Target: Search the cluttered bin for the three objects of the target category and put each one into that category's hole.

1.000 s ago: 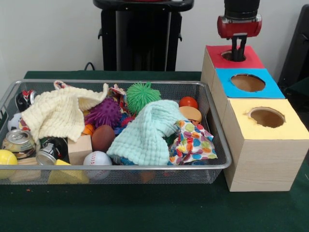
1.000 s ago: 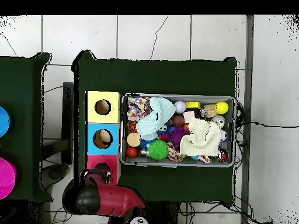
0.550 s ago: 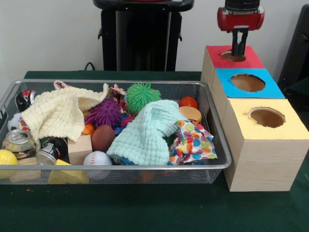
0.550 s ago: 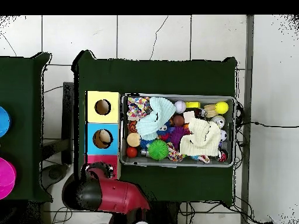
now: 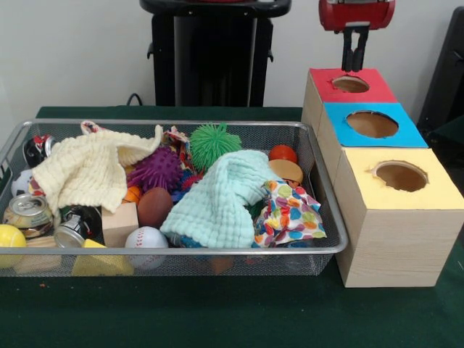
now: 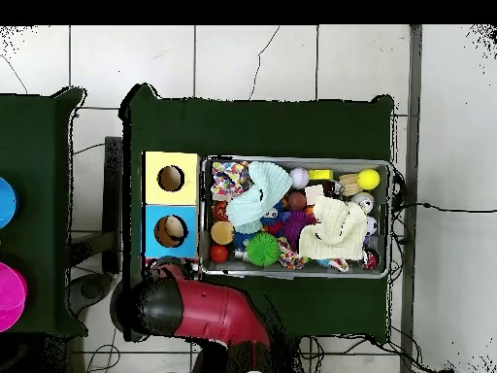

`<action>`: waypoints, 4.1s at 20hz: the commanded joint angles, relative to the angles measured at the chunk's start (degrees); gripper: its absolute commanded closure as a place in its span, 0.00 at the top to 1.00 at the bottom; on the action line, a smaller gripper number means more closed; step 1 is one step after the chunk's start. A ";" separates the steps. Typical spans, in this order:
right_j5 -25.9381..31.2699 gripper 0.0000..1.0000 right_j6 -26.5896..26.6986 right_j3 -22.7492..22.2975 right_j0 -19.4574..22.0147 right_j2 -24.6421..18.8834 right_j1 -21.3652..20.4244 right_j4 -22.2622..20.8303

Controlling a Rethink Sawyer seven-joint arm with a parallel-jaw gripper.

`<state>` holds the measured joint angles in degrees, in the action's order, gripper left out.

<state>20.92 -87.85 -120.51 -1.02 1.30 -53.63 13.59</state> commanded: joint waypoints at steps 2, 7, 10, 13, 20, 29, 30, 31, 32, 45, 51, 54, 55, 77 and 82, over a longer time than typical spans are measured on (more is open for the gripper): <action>6.92 0.00 -0.39 8.29 5.13 -0.68 0.07 -6.17; 5.27 0.00 1.59 10.11 9.02 -3.47 1.35 -9.54; 4.55 0.00 2.12 11.31 10.72 -4.65 2.15 -11.25; 5.13 0.00 1.66 13.26 11.20 -4.85 2.84 -12.59; 6.97 0.00 1.86 17.59 11.86 -5.35 4.32 -15.73; 5.60 0.00 1.81 21.04 12.39 -6.56 6.12 -18.46; 5.17 0.00 1.85 20.94 12.66 -6.92 6.13 -18.64; 4.73 0.00 1.90 20.84 12.92 -7.27 6.14 -18.83; 4.30 1.00 1.95 20.74 13.18 -7.63 6.15 -19.01; -2.44 1.00 -0.73 24.16 15.77 -8.70 11.94 -23.17; -7.79 1.00 -2.56 25.41 16.46 -9.12 15.42 -24.91; -10.21 1.00 -3.13 26.34 16.66 -9.63 17.90 -25.43; -12.20 1.00 -3.55 26.43 17.05 -10.07 19.29 -25.78; -18.96 1.00 -4.68 32.54 14.26 -4.99 35.61 -26.85; -18.54 1.00 -5.93 34.57 9.80 2.34 37.91 -25.94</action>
<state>1.94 -87.85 -89.95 11.30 -1.33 -22.82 -10.11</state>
